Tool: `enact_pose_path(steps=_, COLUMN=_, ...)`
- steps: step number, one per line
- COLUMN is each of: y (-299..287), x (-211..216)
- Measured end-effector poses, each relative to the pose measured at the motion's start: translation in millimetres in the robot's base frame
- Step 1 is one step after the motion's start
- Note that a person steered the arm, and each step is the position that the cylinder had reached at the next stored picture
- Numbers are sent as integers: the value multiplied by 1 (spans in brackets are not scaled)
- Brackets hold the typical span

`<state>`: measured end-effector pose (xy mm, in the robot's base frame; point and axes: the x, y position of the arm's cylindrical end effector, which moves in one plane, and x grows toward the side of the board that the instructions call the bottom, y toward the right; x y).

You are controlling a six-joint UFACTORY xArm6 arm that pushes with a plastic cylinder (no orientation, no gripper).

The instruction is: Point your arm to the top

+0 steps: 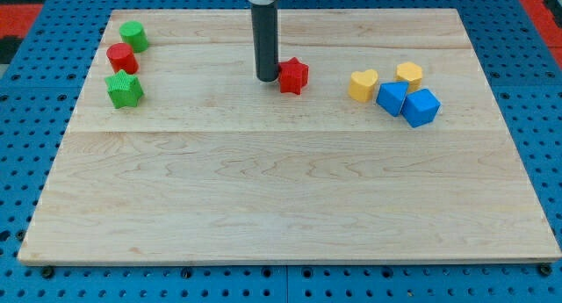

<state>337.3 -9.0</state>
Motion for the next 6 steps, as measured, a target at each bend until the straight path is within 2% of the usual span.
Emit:
enact_pose_path(steps=2, y=121, x=-1)
enact_pose_path(steps=3, y=84, x=-27)
enact_pose_path(steps=4, y=54, x=-70)
enact_pose_path(steps=6, y=57, x=-138)
